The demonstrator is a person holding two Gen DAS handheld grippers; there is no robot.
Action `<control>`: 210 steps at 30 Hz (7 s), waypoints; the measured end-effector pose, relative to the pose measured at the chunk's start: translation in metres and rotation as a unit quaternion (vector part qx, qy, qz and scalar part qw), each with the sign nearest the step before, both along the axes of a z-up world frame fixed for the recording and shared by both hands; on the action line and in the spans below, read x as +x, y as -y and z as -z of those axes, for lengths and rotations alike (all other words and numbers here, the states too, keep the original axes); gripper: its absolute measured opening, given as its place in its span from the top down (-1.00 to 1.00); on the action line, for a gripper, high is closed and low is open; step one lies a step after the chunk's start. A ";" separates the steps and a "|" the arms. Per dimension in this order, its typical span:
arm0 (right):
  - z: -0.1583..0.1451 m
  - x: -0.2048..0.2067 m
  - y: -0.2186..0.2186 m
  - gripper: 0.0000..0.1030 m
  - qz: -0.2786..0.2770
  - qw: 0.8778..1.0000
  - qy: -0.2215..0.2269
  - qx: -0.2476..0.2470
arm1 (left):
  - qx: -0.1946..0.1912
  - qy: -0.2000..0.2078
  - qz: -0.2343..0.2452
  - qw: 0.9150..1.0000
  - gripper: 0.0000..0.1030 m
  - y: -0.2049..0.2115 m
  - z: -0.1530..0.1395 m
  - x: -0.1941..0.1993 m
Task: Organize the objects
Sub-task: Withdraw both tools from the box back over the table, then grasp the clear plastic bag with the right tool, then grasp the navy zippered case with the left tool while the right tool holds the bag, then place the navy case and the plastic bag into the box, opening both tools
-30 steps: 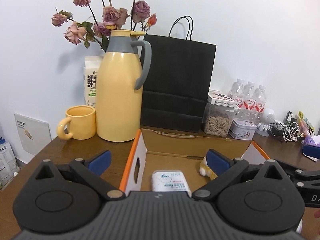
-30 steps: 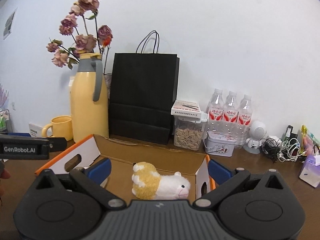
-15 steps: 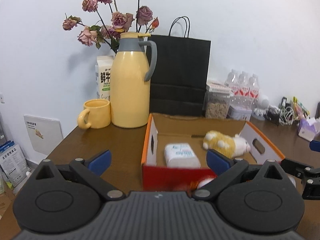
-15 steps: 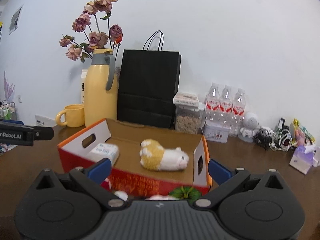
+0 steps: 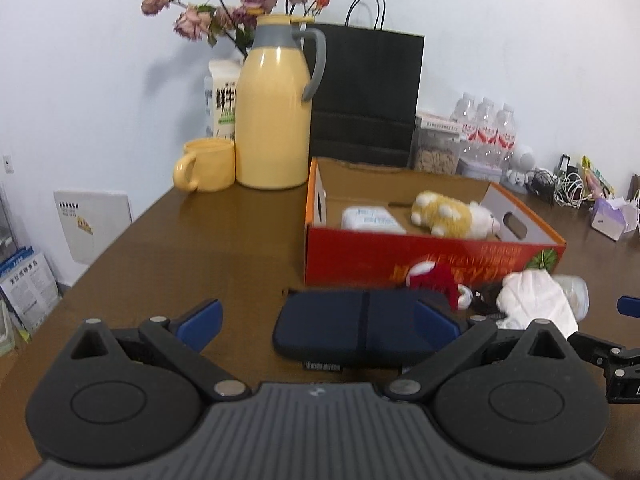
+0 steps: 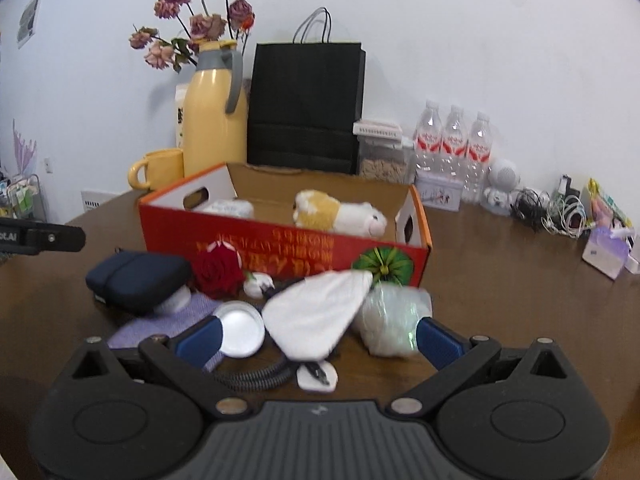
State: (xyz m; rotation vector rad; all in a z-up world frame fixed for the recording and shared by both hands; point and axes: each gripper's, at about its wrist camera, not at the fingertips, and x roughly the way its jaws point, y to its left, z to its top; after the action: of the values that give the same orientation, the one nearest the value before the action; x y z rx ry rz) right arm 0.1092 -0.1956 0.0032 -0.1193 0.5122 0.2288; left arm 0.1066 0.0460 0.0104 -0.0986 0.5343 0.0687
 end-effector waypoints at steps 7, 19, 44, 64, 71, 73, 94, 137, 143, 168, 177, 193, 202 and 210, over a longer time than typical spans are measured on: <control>0.007 0.011 0.011 -1.00 0.030 1.000 0.001 -0.008 | -0.007 -0.014 -0.011 1.000 -1.00 -0.007 0.009 0.002; 0.010 0.048 0.053 -0.85 0.057 0.998 -0.008 -0.002 | -0.006 -0.022 -0.025 0.999 -1.00 -0.013 0.012 0.012; 0.024 0.063 0.053 0.39 0.016 0.999 0.033 0.031 | 0.004 -0.040 -0.014 0.999 -1.00 0.008 0.020 0.035; 0.029 0.056 0.055 0.38 0.032 0.998 0.043 0.039 | -0.025 -0.064 -0.066 0.995 -0.29 -0.020 0.042 0.105; 0.029 0.057 0.054 0.38 0.032 0.998 0.042 0.040 | -0.033 -0.084 -0.064 0.994 0.21 -0.026 0.051 0.086; 0.029 0.057 0.054 0.38 0.032 0.998 0.041 0.040 | -0.029 -0.084 -0.064 0.994 0.21 -0.025 0.051 0.075; 0.009 0.033 0.046 0.37 0.013 0.997 0.070 0.042 | 0.026 -0.042 0.142 0.989 -1.00 0.009 0.020 0.038; -0.001 0.032 0.018 0.37 -0.037 0.997 0.059 0.036 | 0.006 -0.045 0.165 0.985 -0.38 0.021 0.045 0.032; -0.008 0.037 0.012 0.37 -0.044 0.996 0.069 0.036 | -0.026 -0.006 0.140 0.990 -0.38 0.017 0.013 0.039; -0.025 0.159 -0.008 0.37 -0.014 0.994 0.086 0.063 | -0.102 0.012 0.037 0.994 -0.39 0.067 -0.014 0.195; -0.004 0.176 -0.006 0.37 0.009 0.997 0.052 0.052 | -0.119 -0.027 0.013 0.992 -0.36 0.070 0.011 0.228; 0.001 0.173 0.000 -1.00 0.018 0.997 0.043 0.059 | -0.074 0.014 0.034 0.997 -1.00 0.080 0.009 0.213; -0.005 0.167 0.002 -1.00 0.018 0.997 0.053 0.061 | -0.064 0.021 0.028 0.997 -1.00 0.075 0.003 0.204; -0.017 0.151 0.004 -1.00 0.014 0.995 0.077 0.060 | -0.049 0.049 0.033 0.997 -1.00 0.072 -0.014 0.176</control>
State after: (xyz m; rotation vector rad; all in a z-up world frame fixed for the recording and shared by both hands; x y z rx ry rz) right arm 0.2605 -0.1994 0.0200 -0.0130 0.3456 0.2211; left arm 0.2827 -0.0257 0.0240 -0.1800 0.4430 -0.0270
